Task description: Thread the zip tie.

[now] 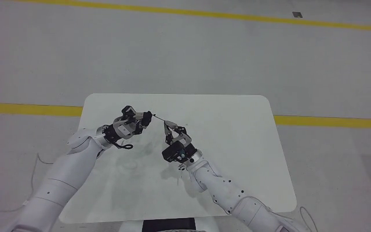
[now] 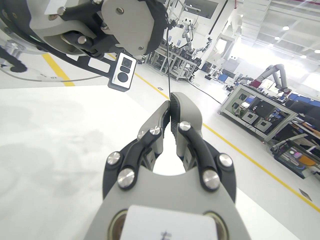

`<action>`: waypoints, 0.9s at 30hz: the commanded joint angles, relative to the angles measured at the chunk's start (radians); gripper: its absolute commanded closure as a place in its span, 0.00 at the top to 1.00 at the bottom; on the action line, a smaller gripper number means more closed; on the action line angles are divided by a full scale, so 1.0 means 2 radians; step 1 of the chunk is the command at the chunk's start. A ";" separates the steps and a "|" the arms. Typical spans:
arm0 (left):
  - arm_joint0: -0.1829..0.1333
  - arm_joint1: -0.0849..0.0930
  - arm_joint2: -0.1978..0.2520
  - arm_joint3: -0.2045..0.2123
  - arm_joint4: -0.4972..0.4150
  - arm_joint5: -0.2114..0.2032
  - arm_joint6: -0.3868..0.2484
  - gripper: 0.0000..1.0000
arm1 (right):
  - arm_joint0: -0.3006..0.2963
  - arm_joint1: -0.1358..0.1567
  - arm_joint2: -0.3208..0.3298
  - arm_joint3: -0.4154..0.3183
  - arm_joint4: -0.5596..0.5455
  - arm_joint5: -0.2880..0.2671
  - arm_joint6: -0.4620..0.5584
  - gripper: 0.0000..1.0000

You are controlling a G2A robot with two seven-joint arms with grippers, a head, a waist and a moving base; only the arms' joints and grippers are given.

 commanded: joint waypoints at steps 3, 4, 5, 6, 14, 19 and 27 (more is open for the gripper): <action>0.000 0.000 0.000 0.000 0.000 0.000 0.000 0.00 | 0.001 0.001 -0.001 0.001 0.000 0.000 0.003 0.00; 0.000 0.000 0.000 0.000 0.000 0.000 0.000 0.00 | 0.001 0.001 -0.001 0.001 0.000 0.000 0.003 0.00; 0.000 0.000 0.000 0.000 0.000 0.000 0.000 0.00 | 0.001 0.001 0.000 0.002 0.000 0.000 0.004 0.00; 0.000 0.000 0.000 0.000 0.000 0.000 0.000 0.00 | 0.001 0.001 0.000 0.002 0.000 0.000 0.004 0.00; 0.000 0.000 0.000 0.000 0.000 0.000 0.000 0.00 | -0.003 0.002 0.007 0.002 0.000 0.000 0.005 0.00; 0.000 0.000 0.000 0.000 0.000 0.000 0.000 0.00 | -0.004 0.003 0.009 0.002 0.000 0.000 0.006 0.00; 0.000 0.000 0.000 0.000 0.000 0.000 0.000 0.00 | -0.006 0.004 0.012 0.001 0.000 0.000 0.007 0.00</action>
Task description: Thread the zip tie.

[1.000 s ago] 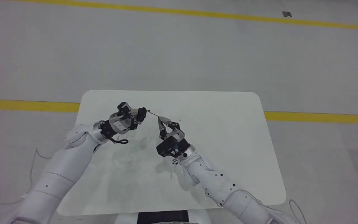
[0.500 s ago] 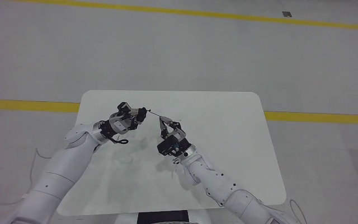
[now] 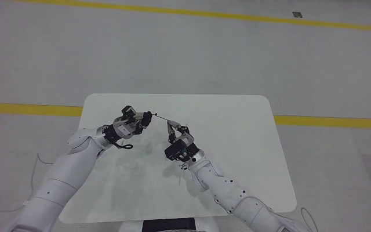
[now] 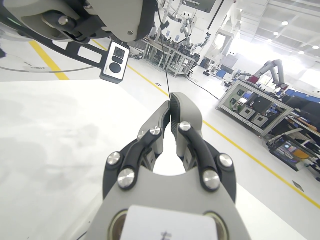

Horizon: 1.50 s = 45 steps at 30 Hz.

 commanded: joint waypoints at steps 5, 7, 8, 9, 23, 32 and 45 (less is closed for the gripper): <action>0.000 0.000 0.000 0.000 0.000 0.000 0.000 0.00 | -0.003 0.000 0.004 -0.002 0.000 0.000 0.003 1.00; 0.000 0.000 0.000 0.000 0.000 0.000 0.000 0.00 | -0.004 0.000 0.006 0.000 0.000 0.000 0.005 1.00; 0.000 0.000 0.000 0.000 0.000 0.000 0.000 0.00 | -0.004 0.000 0.007 0.000 0.000 0.000 0.005 1.00; 0.000 0.000 0.000 0.000 0.000 0.000 0.000 0.00 | -0.005 0.000 0.008 0.001 0.000 0.000 0.006 1.00; 0.000 0.000 0.000 0.000 0.000 0.000 0.000 0.00 | -0.050 0.022 0.077 -0.034 0.014 -0.055 0.007 1.00; 0.000 0.000 0.000 0.000 0.000 0.000 0.000 0.00 | -0.073 0.030 0.109 -0.063 0.062 -0.123 0.008 1.00; 0.000 0.000 0.000 0.000 0.000 0.000 0.000 0.00 | -0.093 0.039 0.169 -0.076 0.133 -0.179 0.003 1.00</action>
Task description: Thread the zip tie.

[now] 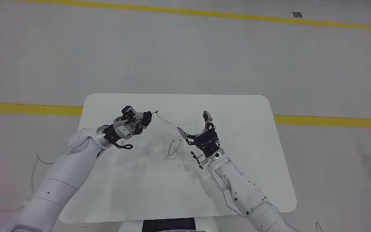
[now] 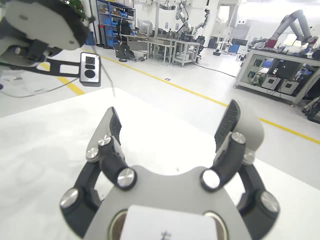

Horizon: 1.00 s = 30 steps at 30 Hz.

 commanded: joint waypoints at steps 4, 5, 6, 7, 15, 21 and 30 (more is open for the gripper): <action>0.000 0.000 0.000 0.000 0.000 0.000 0.000 0.00 | -0.027 0.008 0.055 -0.023 0.102 -0.087 0.005 1.00; 0.000 0.000 0.000 0.000 0.000 0.000 0.000 0.00 | -0.034 0.010 0.067 -0.030 0.118 -0.107 0.009 1.00; 0.000 0.000 0.000 0.000 0.000 0.000 0.000 0.00 | -0.039 0.012 0.076 -0.037 0.133 -0.122 0.011 1.00; 0.000 0.000 0.000 0.000 0.000 0.000 0.000 0.00 | -0.045 0.013 0.085 -0.043 0.145 -0.137 0.013 1.00; 0.000 0.000 0.000 0.000 0.000 0.000 0.000 0.00 | -0.081 0.028 0.126 -0.123 0.241 -0.173 0.061 1.00; 0.000 0.000 0.000 0.000 0.000 0.000 0.000 0.00 | -0.083 0.031 0.129 -0.137 0.255 -0.173 0.066 1.00; 0.000 0.000 0.000 0.000 0.000 0.000 0.000 0.00 | -0.083 0.031 0.129 -0.137 0.255 -0.173 0.066 1.00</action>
